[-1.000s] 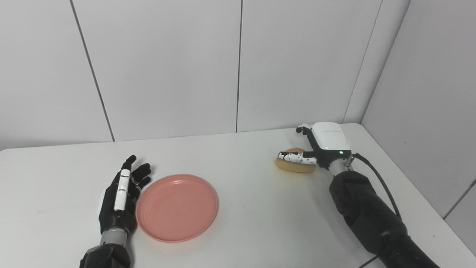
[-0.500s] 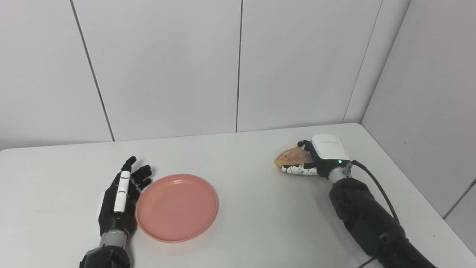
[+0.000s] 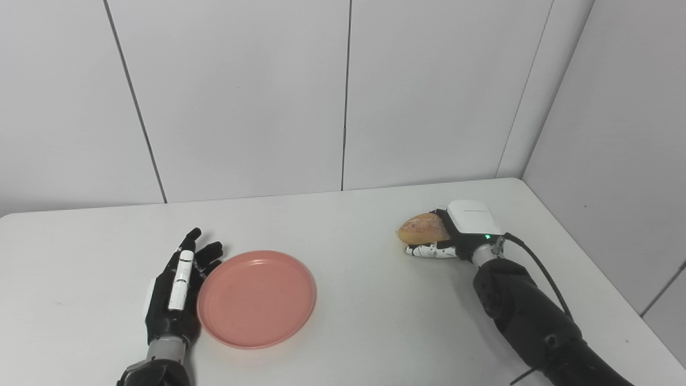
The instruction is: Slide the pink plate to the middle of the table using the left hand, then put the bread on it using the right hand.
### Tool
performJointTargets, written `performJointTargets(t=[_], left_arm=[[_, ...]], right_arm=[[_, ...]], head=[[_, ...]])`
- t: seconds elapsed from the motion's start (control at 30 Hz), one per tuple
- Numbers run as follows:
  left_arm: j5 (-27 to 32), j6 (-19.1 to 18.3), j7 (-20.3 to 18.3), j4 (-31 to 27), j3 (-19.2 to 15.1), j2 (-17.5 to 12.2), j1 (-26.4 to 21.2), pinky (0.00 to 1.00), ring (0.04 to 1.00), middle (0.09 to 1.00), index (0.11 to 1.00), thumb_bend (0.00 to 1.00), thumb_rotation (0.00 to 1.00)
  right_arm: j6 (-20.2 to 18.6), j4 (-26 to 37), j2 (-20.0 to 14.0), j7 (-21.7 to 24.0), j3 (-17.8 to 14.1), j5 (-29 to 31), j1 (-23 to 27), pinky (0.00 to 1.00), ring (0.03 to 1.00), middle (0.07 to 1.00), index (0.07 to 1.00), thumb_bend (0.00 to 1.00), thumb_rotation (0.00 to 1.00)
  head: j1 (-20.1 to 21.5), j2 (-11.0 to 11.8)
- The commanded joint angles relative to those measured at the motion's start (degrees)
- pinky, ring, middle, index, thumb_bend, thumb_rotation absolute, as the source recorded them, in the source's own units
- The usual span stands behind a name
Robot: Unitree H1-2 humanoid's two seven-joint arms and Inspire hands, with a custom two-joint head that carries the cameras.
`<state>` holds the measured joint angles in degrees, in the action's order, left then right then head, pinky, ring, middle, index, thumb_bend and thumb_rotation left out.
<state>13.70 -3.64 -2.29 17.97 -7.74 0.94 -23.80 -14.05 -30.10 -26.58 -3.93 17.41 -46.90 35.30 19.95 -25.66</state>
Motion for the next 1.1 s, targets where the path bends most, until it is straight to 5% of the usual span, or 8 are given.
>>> performJointTargets(t=[0.0,0.07,0.1,0.13,0.2,0.73,1.07], left_arm=[[-0.3,-3.8,1.4,1.7,0.1,0.8,2.9,0.79,0.758,0.683,0.823,0.57,0.71],[-0.2,-3.9,1.3,1.8,0.0,0.7,2.9,0.79,0.758,0.684,0.825,0.55,0.72],[-0.2,-3.7,1.2,2.1,0.0,0.7,2.8,0.79,0.758,0.684,0.825,0.55,0.72],[-0.2,-3.6,1.2,2.2,0.0,0.6,2.7,0.78,0.755,0.679,0.82,0.55,0.72],[-0.2,-3.4,1.1,2.6,-0.1,0.5,2.5,0.78,0.753,0.679,0.819,0.56,0.71],[-0.1,-3.1,0.7,2.8,0.1,0.3,2.7,0.79,0.751,0.662,0.817,0.54,0.71],[-0.1,-3.6,0.9,2.2,0.1,0.7,2.9,0.79,0.742,0.656,0.803,0.52,0.71]], right_arm=[[2.1,0.2,-1.8,-1.3,-0.7,0.7,2.9,0.56,0.64,0.682,0.699,0.74,0.66],[3.9,-0.8,-1.5,-4.1,-1.0,1.2,3.0,0.46,0.51,0.56,0.622,0.65,0.39],[5.1,-1.5,-1.3,-5.7,-1.2,1.6,3.2,0.46,0.51,0.56,0.622,0.65,0.39],[6.0,-2.0,-1.1,-6.7,-1.3,2.0,3.3,0.4,0.446,0.492,0.568,0.57,0.16],[7.2,-2.7,-0.7,-8.9,-1.8,2.6,3.4,0.34,0.382,0.449,0.537,0.53,0.04],[9.4,-1.8,0.9,-12.9,-5.2,7.4,2.6,0.23,0.277,0.44,0.507,0.52,0.0],[8.0,3.8,1.6,-10.4,-8.2,11.2,1.6,0.19,0.249,0.471,0.485,0.52,0.0]], head=[[0.0,-0.1],[-0.2,-0.4],[0.0,-0.3],[0.0,-0.3],[0.0,-0.2],[-0.3,-0.9],[-1.9,-1.7]])
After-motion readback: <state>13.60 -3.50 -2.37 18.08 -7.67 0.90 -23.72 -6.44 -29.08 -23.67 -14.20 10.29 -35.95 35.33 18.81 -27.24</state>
